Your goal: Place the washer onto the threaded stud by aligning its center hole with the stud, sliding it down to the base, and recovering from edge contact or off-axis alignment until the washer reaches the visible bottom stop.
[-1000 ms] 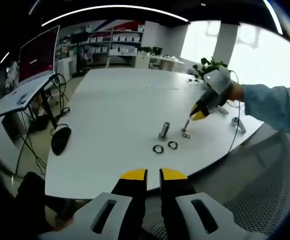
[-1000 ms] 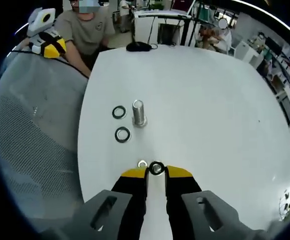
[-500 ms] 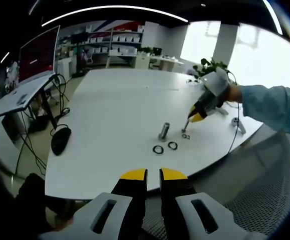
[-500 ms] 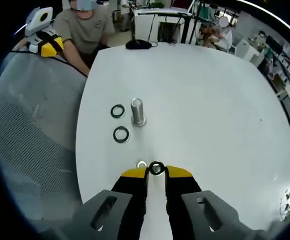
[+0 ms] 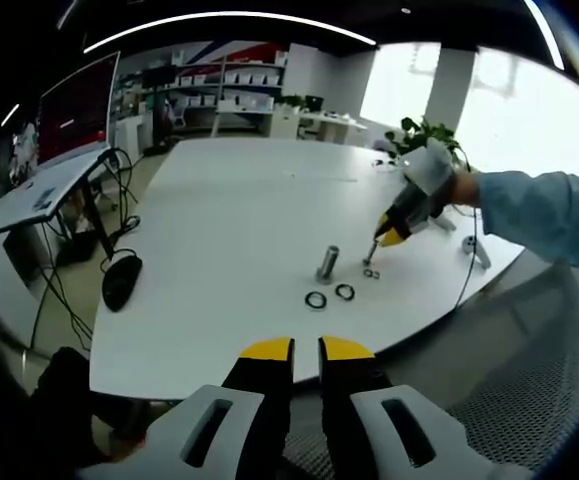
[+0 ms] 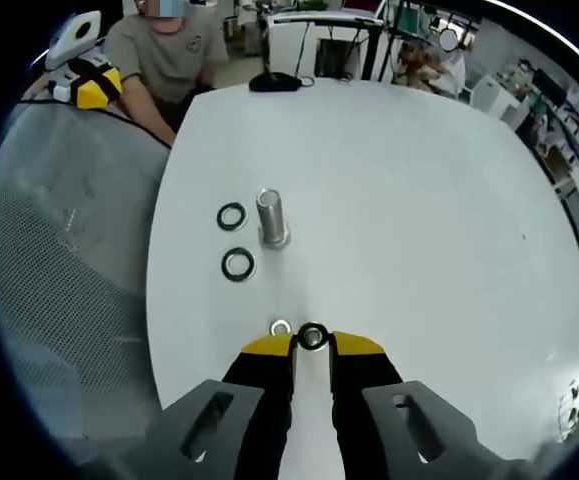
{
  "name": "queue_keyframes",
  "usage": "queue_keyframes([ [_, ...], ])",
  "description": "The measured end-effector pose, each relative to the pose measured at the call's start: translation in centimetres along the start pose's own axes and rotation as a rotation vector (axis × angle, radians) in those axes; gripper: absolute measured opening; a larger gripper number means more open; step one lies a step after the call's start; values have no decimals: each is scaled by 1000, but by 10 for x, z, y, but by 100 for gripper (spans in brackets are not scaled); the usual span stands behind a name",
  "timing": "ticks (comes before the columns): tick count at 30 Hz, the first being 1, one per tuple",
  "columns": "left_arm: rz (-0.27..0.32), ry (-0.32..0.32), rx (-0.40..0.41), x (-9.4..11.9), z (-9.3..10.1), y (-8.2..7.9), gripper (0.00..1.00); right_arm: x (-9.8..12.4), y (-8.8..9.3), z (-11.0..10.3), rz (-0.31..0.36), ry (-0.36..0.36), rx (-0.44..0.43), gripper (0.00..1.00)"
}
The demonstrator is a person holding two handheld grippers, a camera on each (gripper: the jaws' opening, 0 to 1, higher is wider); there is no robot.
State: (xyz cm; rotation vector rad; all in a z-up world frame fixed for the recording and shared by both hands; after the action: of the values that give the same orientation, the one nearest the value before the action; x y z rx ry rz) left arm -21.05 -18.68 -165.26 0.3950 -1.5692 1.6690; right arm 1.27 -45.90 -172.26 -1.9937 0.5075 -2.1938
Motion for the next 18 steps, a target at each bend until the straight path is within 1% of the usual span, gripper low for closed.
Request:
queue_keyframes([
  [12,-4,0,0,0,0,0,7,-11,3,-1,-28,-11,14,15],
  [18,-10,-1,1,0,-1,1,7,-21,4,-1,-40,-33,17,14],
])
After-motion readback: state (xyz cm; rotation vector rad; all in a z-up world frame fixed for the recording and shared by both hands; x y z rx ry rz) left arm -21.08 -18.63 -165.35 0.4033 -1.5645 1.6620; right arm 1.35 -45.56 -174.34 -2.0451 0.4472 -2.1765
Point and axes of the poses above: the point that each gripper's makers call its tool centre point, and the gripper's own axes: x roughly backward along the fingers, z roughly to its right, y roughly out of its underside, the point moved 8 cm from there along x, roughly backward along the fingers, and after that the axes turned 6 degrees about -z, right-handed, at the moved point
